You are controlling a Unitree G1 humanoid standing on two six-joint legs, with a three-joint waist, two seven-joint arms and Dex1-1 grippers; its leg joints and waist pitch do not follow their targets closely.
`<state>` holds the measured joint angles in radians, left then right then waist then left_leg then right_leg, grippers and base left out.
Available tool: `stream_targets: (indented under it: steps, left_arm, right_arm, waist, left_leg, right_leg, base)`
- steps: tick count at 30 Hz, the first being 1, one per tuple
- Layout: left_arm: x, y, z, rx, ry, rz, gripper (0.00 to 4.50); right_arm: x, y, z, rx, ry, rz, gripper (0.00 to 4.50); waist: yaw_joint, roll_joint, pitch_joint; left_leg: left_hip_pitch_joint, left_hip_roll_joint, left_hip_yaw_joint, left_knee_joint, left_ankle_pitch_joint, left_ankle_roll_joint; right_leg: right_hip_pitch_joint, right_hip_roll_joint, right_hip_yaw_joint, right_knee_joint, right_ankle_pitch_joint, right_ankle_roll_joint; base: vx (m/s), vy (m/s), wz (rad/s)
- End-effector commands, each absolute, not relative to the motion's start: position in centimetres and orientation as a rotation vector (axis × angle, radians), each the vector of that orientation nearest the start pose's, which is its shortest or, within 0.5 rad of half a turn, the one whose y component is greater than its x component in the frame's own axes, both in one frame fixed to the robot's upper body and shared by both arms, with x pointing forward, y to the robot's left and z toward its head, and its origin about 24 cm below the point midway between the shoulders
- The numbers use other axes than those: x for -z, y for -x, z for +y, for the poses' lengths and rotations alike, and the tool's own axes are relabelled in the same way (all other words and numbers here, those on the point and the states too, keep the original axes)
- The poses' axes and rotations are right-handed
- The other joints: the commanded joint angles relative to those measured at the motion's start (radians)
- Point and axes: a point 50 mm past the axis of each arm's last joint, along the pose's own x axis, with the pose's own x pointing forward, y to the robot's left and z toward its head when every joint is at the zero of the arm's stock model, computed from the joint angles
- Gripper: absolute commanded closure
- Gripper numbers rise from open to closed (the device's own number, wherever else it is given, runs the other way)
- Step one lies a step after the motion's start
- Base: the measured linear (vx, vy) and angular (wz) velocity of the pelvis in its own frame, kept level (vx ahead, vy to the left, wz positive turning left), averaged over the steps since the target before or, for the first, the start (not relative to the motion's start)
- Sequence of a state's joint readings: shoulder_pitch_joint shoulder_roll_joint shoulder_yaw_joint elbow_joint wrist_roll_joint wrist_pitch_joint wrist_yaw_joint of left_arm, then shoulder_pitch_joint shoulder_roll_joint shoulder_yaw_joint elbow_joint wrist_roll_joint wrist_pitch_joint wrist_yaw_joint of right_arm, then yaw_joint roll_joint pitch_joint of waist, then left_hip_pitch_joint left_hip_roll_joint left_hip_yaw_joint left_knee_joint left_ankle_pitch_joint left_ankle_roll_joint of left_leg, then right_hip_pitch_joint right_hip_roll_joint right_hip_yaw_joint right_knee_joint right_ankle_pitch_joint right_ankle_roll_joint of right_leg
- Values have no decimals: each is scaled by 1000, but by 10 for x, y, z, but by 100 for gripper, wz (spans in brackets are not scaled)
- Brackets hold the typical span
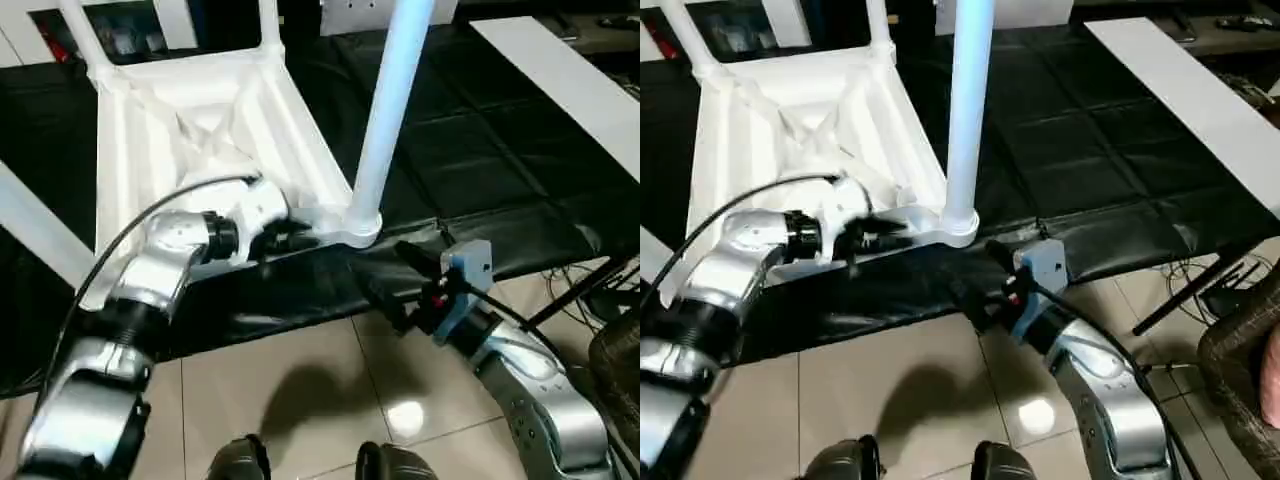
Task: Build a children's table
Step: Rotate leg to tighten
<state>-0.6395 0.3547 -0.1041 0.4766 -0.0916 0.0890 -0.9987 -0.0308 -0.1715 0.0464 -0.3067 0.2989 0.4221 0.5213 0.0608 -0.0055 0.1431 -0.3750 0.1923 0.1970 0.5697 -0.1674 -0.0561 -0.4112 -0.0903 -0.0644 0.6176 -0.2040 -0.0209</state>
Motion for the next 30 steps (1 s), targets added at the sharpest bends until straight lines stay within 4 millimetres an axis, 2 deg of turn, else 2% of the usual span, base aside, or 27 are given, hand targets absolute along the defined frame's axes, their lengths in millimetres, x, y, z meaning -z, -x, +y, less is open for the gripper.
stream_targets:
  steps: [1, 2, 4, 5, 7, 8, 10, 11, 12, 13, 14, 15, 16, 17, 18, 19, 20, 21, 22, 23, 24, 25, 26, 27, 28, 29, 30]
  left_arm:
    - [-117, -338, 142, 993, -237, 66, 276]
    - [-115, -335, 143, 955, -205, 71, 276]
    - [-109, -324, 143, 809, -99, 65, 276]
    - [-109, -324, 143, 809, -99, 65, 276]
    - [-100, -295, 144, 574, 79, 35, 276]
    - [-98, -287, 144, 533, 128, 41, 276]
    - [-93, -273, 144, 476, 170, 39, 276]
    - [-92, -272, 144, 469, 165, 41, 276]
    - [-89, -268, 144, 443, 146, 48, 276]
    - [-81, -261, 144, 379, 63, 76, 276]
    - [-79, -258, 142, 375, 41, 84, 276]
    - [-79, -256, 139, 359, 21, 88, 276]
    - [-80, -256, 136, 344, 22, 88, 276]
    - [-81, -254, 133, 313, 47, 81, 276]
    - [-82, -253, 133, 299, 57, 85, 276]
    - [-82, -251, 133, 275, 63, 85, 276]
    - [-82, -249, 133, 257, 83, 105, 276]
    - [-81, -246, 134, 240, 83, 122, 276]
    - [-83, -245, 133, 242, 87, 116, 276]
    - [-83, -243, 133, 254, 82, 119, 276]
    - [-83, -241, 132, 258, 81, 121, 276]
    - [-82, -238, 131, 263, 91, 117, 276]
    - [-82, -237, 131, 269, 85, 113, 276]
    - [-82, -236, 131, 272, 83, 112, 276]
    - [-81, -234, 130, 283, 66, 112, 276]
    - [-80, -233, 129, 282, 64, 114, 276]
    - [-80, -232, 129, 278, 67, 115, 276]
  right_arm:
    - [-86, -244, -131, -629, -110, 87, 0]
    - [-86, -244, -131, -628, -105, 90, 0]
    - [-84, -242, -134, -577, -99, 142, 0]
    - [-84, -242, -134, -577, -99, 142, 0]
    - [-82, -233, -137, -572, -91, 212, 0]
    - [-81, -230, -137, -576, -84, 216, 0]
    - [-81, -228, -139, -557, -72, 207, 0]
    - [-81, -228, -139, -554, -69, 206, 0]
    - [-81, -228, -139, -543, -60, 201, 0]
    - [-79, -231, -140, -491, -79, 203, 0]
    - [-79, -232, -141, -476, -78, 203, 0]
    - [-80, -234, -142, -456, -69, 199, 0]
    - [-81, -236, -144, -430, -61, 199, 0]
    - [-81, -238, -148, -386, -65, 201, 0]
    - [-81, -238, -148, -377, -70, 204, 0]
    - [-81, -237, -150, -366, -71, 208, 0]
    - [-81, -236, -151, -353, -80, 214, 0]
    - [-80, -234, -151, -368, -59, 225, 0]
    - [-79, -232, -150, -388, -45, 231, 0]
    - [-78, -230, -149, -404, -44, 231, 0]
    - [-78, -229, -149, -407, -46, 229, 0]
    - [-78, -228, -149, -400, -50, 222, 0]
    - [-77, -227, -149, -393, -53, 221, 0]
    - [-77, -227, -149, -391, -54, 220, 0]
    - [-77, -226, -149, -386, -57, 215, 0]
    - [-78, -226, -149, -384, -56, 208, 0]
    - [-79, -226, -149, -383, -55, 204, 0]
  waist:
    - [3, 4, -110]
    - [3, 4, -109]
    - [0, 2, -114]
    - [2, 2, -112]
    - [0, 0, -120]
    - [1, -7, -119]
    - [0, -12, -121]
    - [1, -8, -123]
    - [-2, -16, -120]
    - [3, -19, -111]
    - [-2, -3, -110]
    - [-12, 9, -115]
    - [-33, 17, -110]
    - [-42, 38, -108]
    - [-47, 44, -109]
    - [-47, 47, -104]
    - [-43, 32, -104]
    - [-46, 26, -106]
    - [-27, -10, -101]
    - [-12, -50, -100]
    - [25, -55, -98]
    - [46, -60, -110]
    - [52, -70, -119]
    - [57, -62, -125]
    - [48, -33, -131]
    - [40, -28, -124]
    - [35, -21, -120]
  left_leg:
    - [11, 40, -15, -48, -78, 74]
    - [12, 38, -13, -47, -98, 68]
    - [13, 39, -15, -47, -116, 52]
    - [9, 38, -16, -47, -117, 52]
    - [8, 46, -19, -47, -124, 41]
    - [8, 44, -16, -45, -128, 48]
    - [10, 38, -15, -48, -194, 39]
    - [12, 40, -18, -50, -210, 31]
    - [10, 39, -18, -53, -230, 27]
    - [-29, 28, -55, -76, -274, 36]
    - [-31, 31, -71, -89, -321, 39]
    - [-18, 37, -103, -85, -403, 29]
    - [-21, 67, -156, -100, -499, 17]
    - [-10, 108, -224, -144, -629, 12]
    - [1, 124, -258, -160, -678, 14]
    - [11, 127, -295, -169, -712, 29]
    - [6, 113, -294, -168, -708, 44]
    - [40, 172, -237, -157, -660, 48]
    - [6, 62, -146, -77, -537, 79]
    - [5, -42, -72, 68, -419, 76]
    - [-30, -52, -57, 169, -178, 88]
    - [-70, -46, -71, 132, -84, 54]
    - [-68, -41, -75, 100, -79, 43]
    - [-50, -33, -82, 74, -93, 44]
    - [-15, -2, -100, 19, -117, 80]
    - [-3, 6, -101, 4, -176, 76]
    - [17, 3, -90, 3, -273, 53]
  right_leg:
    - [69, -57, 52, -47, 52, -294]
    - [66, -54, 52, -53, 12, -281]
    - [71, -53, 53, -57, -33, -261]
    - [72, -53, 52, -60, -49, -254]
    - [78, -56, 52, -59, -64, -245]
    - [73, -52, 51, -68, -72, -237]
    - [64, -46, 49, -86, -208, -176]
    - [63, -47, 49, -86, -239, -161]
    - [61, -44, 48, -94, -278, -140]
    - [83, -51, 8, -87, -353, -94]
    - [85, -41, -16, -90, -385, -80]
    - [79, -37, -34, -96, -394, -72]
    - [86, -27, -49, -79, -325, -109]
    - [90, -1, -54, -19, -249, -142]
    - [81, 13, -51, 20, -223, -159]
    - [59, 35, -36, 77, -217, -169]
    - [55, 36, -18, 89, -218, -162]
    - [32, 15, 12, 84, -194, -142]
    - [37, -25, 71, -41, -265, -223]
    - [19, -49, 79, -132, -467, -238]
    - [57, -113, 118, -165, -796, -121]
    - [86, -101, 132, -124, -776, 96]
    - [91, -84, 133, -106, -706, 186]
    - [89, -78, 132, -99, -618, 219]
    - [83, -54, 95, -90, -360, 184]
    - [77, -36, 81, -90, -389, 160]
    - [79, -36, 65, -112, -546, 148]
  base:
    - [0, 0, 0]
    - [0, 0, 0]
    - [0, 0, 0]
    - [0, 0, 0]
    - [0, 0, 0]
    - [0, 0, 0]
    - [0, 0, 0]
    - [0, 0, 0]
    - [0, 0, 0]
    - [0, 0, 0]
    - [-61, -15, 13]
    - [-39, -28, 47]
    - [-39, -28, 47]
    - [-22, -44, 61]
    - [-27, -87, 59]
    - [-27, -87, 59]
    - [-12, -145, 69]
    - [10, -227, 56]
    - [10, -227, 56]
    - [10, -270, 27]
    - [22, -215, -6]
    - [22, -215, -6]
    - [12, -164, -11]
    - [-22, -129, 13]
    - [-22, -129, 13]
    - [-29, -104, 8]
    - [-26, -81, -2]
